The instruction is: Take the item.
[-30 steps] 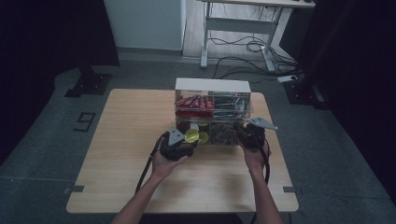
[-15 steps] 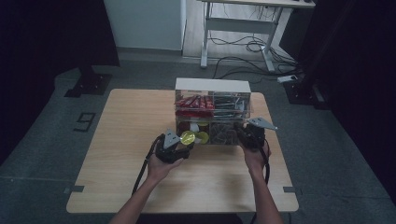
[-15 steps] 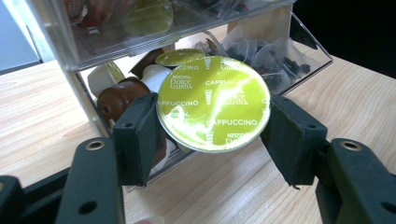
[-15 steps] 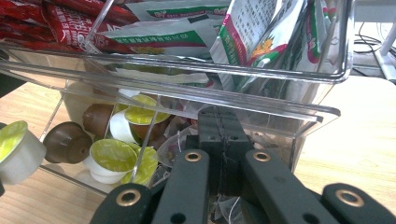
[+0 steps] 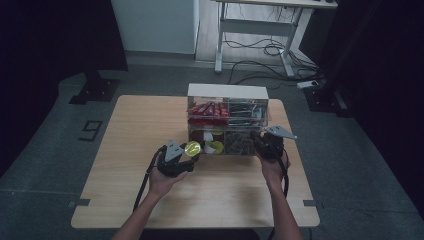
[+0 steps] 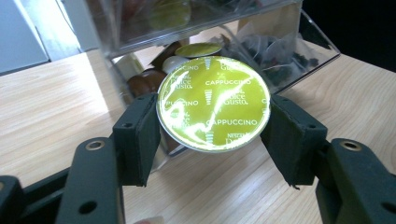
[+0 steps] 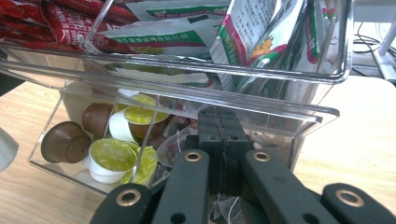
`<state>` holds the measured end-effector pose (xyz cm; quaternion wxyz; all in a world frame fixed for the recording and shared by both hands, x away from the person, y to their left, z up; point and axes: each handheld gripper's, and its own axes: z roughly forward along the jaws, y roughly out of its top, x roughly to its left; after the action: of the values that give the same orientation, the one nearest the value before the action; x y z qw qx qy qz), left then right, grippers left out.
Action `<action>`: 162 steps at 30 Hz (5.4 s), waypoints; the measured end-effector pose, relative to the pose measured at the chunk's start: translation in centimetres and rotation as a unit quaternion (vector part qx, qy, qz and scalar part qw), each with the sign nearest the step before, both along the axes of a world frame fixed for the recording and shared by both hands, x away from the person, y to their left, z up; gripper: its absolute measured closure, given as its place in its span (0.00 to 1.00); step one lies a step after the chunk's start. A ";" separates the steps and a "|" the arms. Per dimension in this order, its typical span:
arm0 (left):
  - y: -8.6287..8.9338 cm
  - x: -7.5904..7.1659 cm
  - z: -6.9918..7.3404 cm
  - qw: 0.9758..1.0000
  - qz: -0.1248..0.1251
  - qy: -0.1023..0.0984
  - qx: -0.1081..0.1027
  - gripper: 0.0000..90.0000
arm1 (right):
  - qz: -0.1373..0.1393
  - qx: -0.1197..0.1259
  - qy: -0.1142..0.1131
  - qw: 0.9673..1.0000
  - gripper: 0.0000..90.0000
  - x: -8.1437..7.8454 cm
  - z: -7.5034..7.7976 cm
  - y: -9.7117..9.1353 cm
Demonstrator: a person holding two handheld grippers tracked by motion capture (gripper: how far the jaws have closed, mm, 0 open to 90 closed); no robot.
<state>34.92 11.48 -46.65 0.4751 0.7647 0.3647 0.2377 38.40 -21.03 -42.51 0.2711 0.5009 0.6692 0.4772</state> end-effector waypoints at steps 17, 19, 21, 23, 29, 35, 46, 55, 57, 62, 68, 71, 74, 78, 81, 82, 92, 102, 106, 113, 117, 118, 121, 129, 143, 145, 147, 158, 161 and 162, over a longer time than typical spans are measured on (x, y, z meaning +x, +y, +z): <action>3.6 -0.8 -1.2 0.999 0.031 0.011 -0.004 0.43 | -0.002 0.002 -0.001 1.000 0.99 -0.1 -0.1 0.0; 4.0 -0.8 -1.3 0.999 0.034 0.011 -0.004 0.43 | -0.002 0.002 -0.002 1.000 0.99 -0.1 0.0 0.0; 4.4 -0.9 -1.4 0.999 0.037 0.012 -0.003 0.43 | -0.002 0.002 -0.002 1.000 0.99 -0.1 -0.1 0.0; 4.8 -1.0 -1.5 0.999 0.040 0.013 -0.003 0.43 | -0.002 0.002 -0.001 1.000 0.99 -0.1 0.0 0.0; 5.8 -1.3 -2.0 0.999 0.048 0.017 -0.004 0.43 | -0.003 0.002 -0.001 1.000 0.99 -0.2 0.0 0.0; 6.8 -1.6 -2.4 0.998 0.055 0.023 -0.001 0.43 | -0.004 0.001 -0.001 1.000 0.99 -0.2 0.0 0.0; 8.4 -1.8 -3.5 0.997 0.070 0.040 0.002 0.43 | -0.003 -0.001 -0.001 1.000 0.99 -0.2 0.0 0.0; 9.3 -1.9 -4.5 0.995 0.079 0.056 0.008 0.43 | -0.002 0.000 -0.003 1.000 0.99 -0.2 -0.1 0.0; 9.5 -1.9 -4.7 0.995 0.082 0.059 0.008 0.43 | -0.002 -0.001 -0.002 1.000 0.99 -0.2 -0.1 0.0; 9.9 -1.9 -5.3 0.994 0.089 0.067 0.010 0.43 | -0.003 -0.001 -0.003 1.000 0.99 -0.2 -0.1 0.0; 10.3 -2.0 -5.7 0.993 0.094 0.073 0.018 0.43 | -0.003 -0.001 -0.002 1.000 0.99 -0.2 -0.1 0.0; 10.5 -2.1 -5.8 0.992 0.096 0.077 0.019 0.43 | -0.003 -0.001 -0.002 1.000 0.99 -0.2 -0.1 0.0; 10.6 -2.1 -6.0 0.992 0.098 0.081 0.025 0.43 | -0.004 0.000 -0.001 1.000 0.99 -0.2 -0.1 0.0; 10.7 -2.0 -6.4 0.990 0.104 0.089 0.028 0.43 | -0.003 -0.001 -0.001 1.000 0.99 -0.2 -0.1 0.0; 10.8 -1.9 -6.6 0.989 0.107 0.093 0.030 0.43 | -0.003 -0.001 -0.001 1.000 0.99 -0.2 -0.1 0.0; 10.8 -1.9 -6.6 0.989 0.108 0.093 0.031 0.43 | -0.003 -0.001 -0.001 1.000 0.99 -0.2 -0.1 0.0; 10.8 -1.7 -7.3 0.987 0.107 0.112 0.041 0.43 | -0.004 0.001 -0.001 1.000 0.99 -0.2 -0.1 0.0; 10.9 -1.6 -7.4 0.987 0.111 0.114 0.039 0.43 | -0.004 0.002 -0.002 1.000 0.99 -0.2 -0.2 0.0; 10.8 -1.7 -7.4 0.986 0.110 0.114 0.047 0.42 | -0.004 0.001 -0.002 1.000 0.99 -0.2 -0.2 0.1; 10.7 -1.8 -7.4 0.987 0.107 0.114 0.047 0.36 | -0.003 0.000 -0.001 1.000 0.99 -0.2 -0.1 0.0; 10.6 -1.9 -7.1 0.987 0.107 0.108 0.043 0.34 | -0.002 0.000 -0.001 1.000 0.99 -0.2 -0.2 0.0; 10.7 -2.0 -6.9 0.988 0.106 0.107 0.043 0.33 | -0.002 0.001 -0.001 1.000 0.99 -0.2 -0.2 0.0; 10.7 -2.2 -6.6 0.989 0.106 0.100 0.040 0.32 | -0.002 0.001 -0.001 1.000 0.99 -0.2 -0.2 0.0; 11.1 -2.6 -5.7 0.990 0.109 0.086 0.028 0.32 | -0.002 0.001 -0.002 1.000 0.99 -0.2 -0.2 0.0; 10.3 -3.5 -4.2 0.993 0.091 0.068 0.018 0.33 | 0.000 0.004 0.001 1.000 0.99 -0.7 -0.7 0.0; 10.3 -3.5 -4.2 0.993 0.089 0.070 0.016 0.33 | 0.001 0.005 0.002 1.000 0.99 -0.8 -0.8 -0.1; 10.2 -3.6 -4.1 0.993 0.089 0.070 0.015 0.33 | 0.002 0.005 0.003 1.000 0.99 -1.0 -0.9 -0.1; 10.1 -3.7 -4.3 0.993 0.087 0.076 0.015 0.33 | 0.002 0.010 0.006 1.000 0.99 -1.3 -1.6 -0.3; 10.1 -3.8 -4.4 0.993 0.087 0.077 0.015 0.33 | 0.001 0.010 0.007 1.000 0.98 -1.4 -1.7 -0.3; 10.1 -3.8 -4.4 0.993 0.087 0.077 0.015 0.33 | 0.001 0.011 0.007 1.000 0.99 -1.4 -1.8 -0.3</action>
<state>31.12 21.57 -51.05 0.4115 0.7534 0.4617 0.2234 36.96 -21.36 -44.30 0.2606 0.5067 0.6661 0.4812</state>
